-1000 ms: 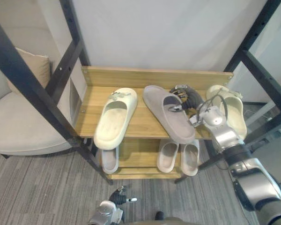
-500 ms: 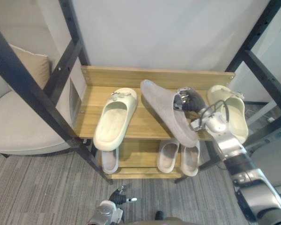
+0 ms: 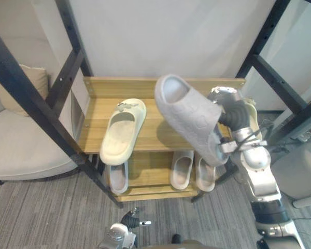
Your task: Organize the slippers on the shoe rack
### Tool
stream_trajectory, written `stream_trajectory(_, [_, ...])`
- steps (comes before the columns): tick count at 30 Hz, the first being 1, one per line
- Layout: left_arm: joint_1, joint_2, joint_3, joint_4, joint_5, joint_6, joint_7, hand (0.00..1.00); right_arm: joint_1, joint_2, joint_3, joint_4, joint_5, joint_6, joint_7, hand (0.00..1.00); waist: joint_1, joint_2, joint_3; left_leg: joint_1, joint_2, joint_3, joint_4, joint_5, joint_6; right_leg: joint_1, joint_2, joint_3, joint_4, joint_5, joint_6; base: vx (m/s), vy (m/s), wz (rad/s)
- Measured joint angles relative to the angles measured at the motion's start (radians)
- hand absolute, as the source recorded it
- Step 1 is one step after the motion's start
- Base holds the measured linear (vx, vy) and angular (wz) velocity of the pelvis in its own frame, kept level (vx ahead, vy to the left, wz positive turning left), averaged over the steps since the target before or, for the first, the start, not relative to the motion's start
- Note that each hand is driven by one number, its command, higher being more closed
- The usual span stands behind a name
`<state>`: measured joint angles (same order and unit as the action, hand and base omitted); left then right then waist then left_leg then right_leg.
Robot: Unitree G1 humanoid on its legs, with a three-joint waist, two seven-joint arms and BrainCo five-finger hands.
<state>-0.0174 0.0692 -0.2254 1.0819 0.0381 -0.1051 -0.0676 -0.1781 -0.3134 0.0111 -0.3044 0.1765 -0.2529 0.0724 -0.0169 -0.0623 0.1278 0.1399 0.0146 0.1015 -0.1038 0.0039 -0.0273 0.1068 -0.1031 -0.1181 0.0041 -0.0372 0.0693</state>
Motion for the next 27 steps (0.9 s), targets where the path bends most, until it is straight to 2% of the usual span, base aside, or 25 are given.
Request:
stream_trajectory(5, [0.000, -0.003, -0.002, 0.013, 0.001, -0.009, 0.000, 0.00, 0.081, 0.019, 0.013, -0.036, 0.003, -0.007, 0.031, 1.00, -0.001, 0.009, -0.008, 0.002, -0.001, 0.000, 0.000, 0.002, 0.002, 0.000, -0.002, 0.000, 0.005, 0.000, 0.000, -0.01, -0.003, 0.00])
stream_trajectory(11, [-0.002, -0.003, -0.011, 0.034, 0.003, -0.018, 0.000, 0.00, 0.214, 0.036, 0.160, -0.029, 0.032, -0.003, 0.107, 1.00, -0.001, 0.015, -0.021, 0.028, -0.003, -0.012, 0.000, 0.004, 0.001, 0.039, -0.002, -0.013, -0.007, -0.002, 0.003, -0.01, -0.016, 0.05])
stream_trajectory(14, [-0.004, 0.000, -0.033, 0.041, 0.011, -0.019, -0.001, 0.00, 0.259, 0.036, 0.241, 0.025, 0.041, 0.001, 0.153, 1.00, -0.001, 0.017, -0.024, 0.039, -0.004, -0.020, 0.000, 0.004, 0.001, 0.053, -0.003, -0.018, -0.006, -0.006, 0.007, -0.02, -0.024, 0.07])
stream_trajectory(18, [-0.003, 0.000, -0.039, 0.042, 0.011, -0.019, -0.001, 0.00, 0.269, 0.035, 0.286, 0.139, 0.034, 0.026, 0.178, 1.00, 0.003, 0.022, -0.022, 0.038, -0.008, -0.032, 0.017, 0.004, 0.002, 0.052, -0.011, -0.033, 0.032, -0.025, 0.010, -0.04, -0.030, 0.13])
stream_trajectory(21, [-0.013, 0.002, -0.039, 0.043, 0.011, -0.027, -0.001, 0.00, 0.270, 0.021, 0.331, 0.173, 0.018, 0.029, 0.192, 1.00, 0.012, 0.033, -0.002, -0.056, -0.011, -0.043, 0.201, -0.092, 0.002, 0.003, -0.033, -0.040, 0.165, -0.094, 0.010, -0.10, -0.052, 0.17])
stream_trajectory(22, [-0.023, 0.002, -0.040, 0.045, 0.010, -0.033, -0.001, 0.00, 0.264, 0.010, 0.354, 0.173, 0.018, 0.028, 0.194, 1.00, 0.013, 0.038, 0.001, -0.132, -0.006, -0.058, 0.318, -0.141, -0.001, -0.048, -0.037, -0.044, 0.243, -0.127, 0.006, -0.08, -0.043, 0.19])
stream_trajectory(23, [-0.028, 0.002, -0.041, 0.046, 0.010, -0.034, -0.002, 0.00, 0.262, 0.006, 0.359, 0.173, 0.017, 0.027, 0.195, 1.00, 0.015, 0.045, 0.007, -0.157, -0.004, -0.061, 0.353, -0.154, -0.002, -0.067, -0.038, -0.047, 0.268, -0.139, 0.006, -0.12, -0.044, 0.32])
stream_trajectory(25, [-0.084, 0.012, -0.051, 0.047, 0.007, -0.036, 0.000, 0.00, 0.203, -0.020, 0.394, 0.201, -0.019, 0.027, 0.196, 1.00, 0.018, 0.064, 0.073, -0.321, 0.010, -0.083, 0.591, -0.234, -0.006, -0.202, -0.047, -0.068, 0.474, -0.222, -0.009, -0.19, -0.041, 0.32])
stream_trajectory(27, [-0.122, 0.018, -0.051, 0.045, -0.002, -0.036, 0.002, 0.00, 0.136, -0.031, 0.414, 0.261, -0.033, 0.029, 0.194, 1.00, 0.020, 0.076, 0.116, -0.423, 0.017, -0.089, 0.713, -0.280, -0.008, -0.302, -0.056, -0.067, 0.605, -0.275, -0.019, -0.19, -0.043, 0.13])
